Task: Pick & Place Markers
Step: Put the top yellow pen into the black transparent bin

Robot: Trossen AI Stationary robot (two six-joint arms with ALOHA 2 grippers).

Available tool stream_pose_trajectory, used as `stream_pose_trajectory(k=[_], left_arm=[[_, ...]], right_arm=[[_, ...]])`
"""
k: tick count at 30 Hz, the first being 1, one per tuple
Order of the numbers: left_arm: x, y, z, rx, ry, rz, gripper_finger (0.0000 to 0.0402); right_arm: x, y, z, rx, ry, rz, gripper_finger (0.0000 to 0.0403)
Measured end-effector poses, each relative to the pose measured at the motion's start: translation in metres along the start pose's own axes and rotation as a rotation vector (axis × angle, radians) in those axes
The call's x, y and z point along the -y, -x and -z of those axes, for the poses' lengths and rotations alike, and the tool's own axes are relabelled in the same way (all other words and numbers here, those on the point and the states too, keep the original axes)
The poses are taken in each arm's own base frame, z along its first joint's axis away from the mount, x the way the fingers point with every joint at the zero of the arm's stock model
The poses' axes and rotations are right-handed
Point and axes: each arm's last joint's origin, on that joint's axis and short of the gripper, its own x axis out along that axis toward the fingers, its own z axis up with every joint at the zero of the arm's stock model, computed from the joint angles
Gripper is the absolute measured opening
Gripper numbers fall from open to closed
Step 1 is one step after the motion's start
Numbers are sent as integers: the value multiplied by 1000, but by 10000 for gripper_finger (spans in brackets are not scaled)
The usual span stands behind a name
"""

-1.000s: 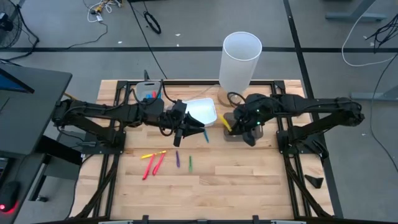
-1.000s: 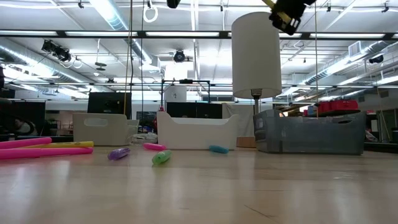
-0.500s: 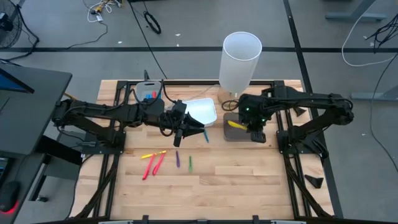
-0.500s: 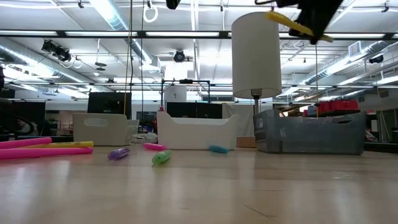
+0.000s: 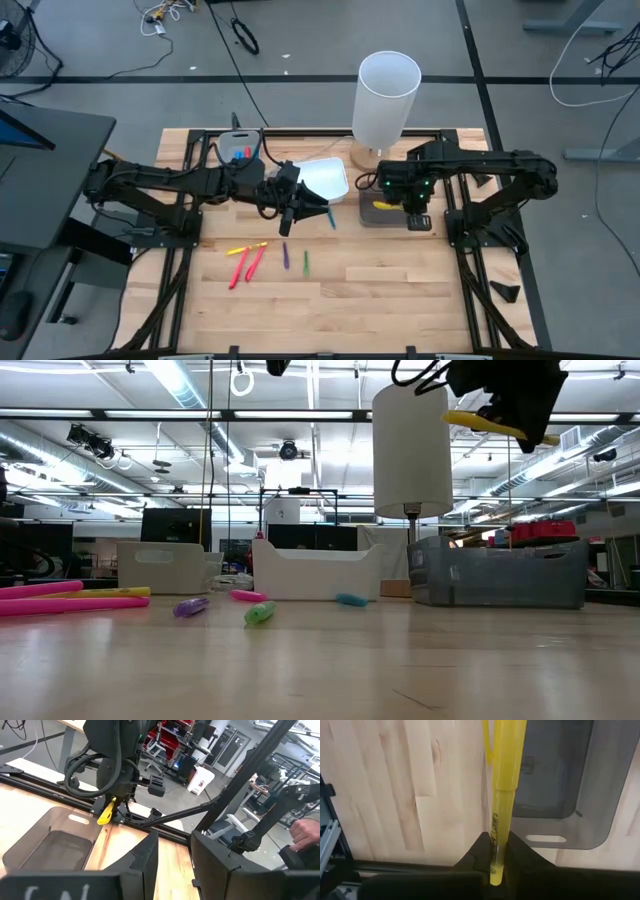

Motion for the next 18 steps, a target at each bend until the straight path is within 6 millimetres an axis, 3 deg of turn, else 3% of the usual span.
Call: stream_pose_trajectory(k=[5, 18], left_arm=[[-1, 0, 1, -13, 1, -7, 122], [-2, 0, 3, -34, 3, -17, 122]], right_arm=[[7, 1, -2, 15, 20, 47, 17], [53, -13, -18, -48, 14, 150, 17]])
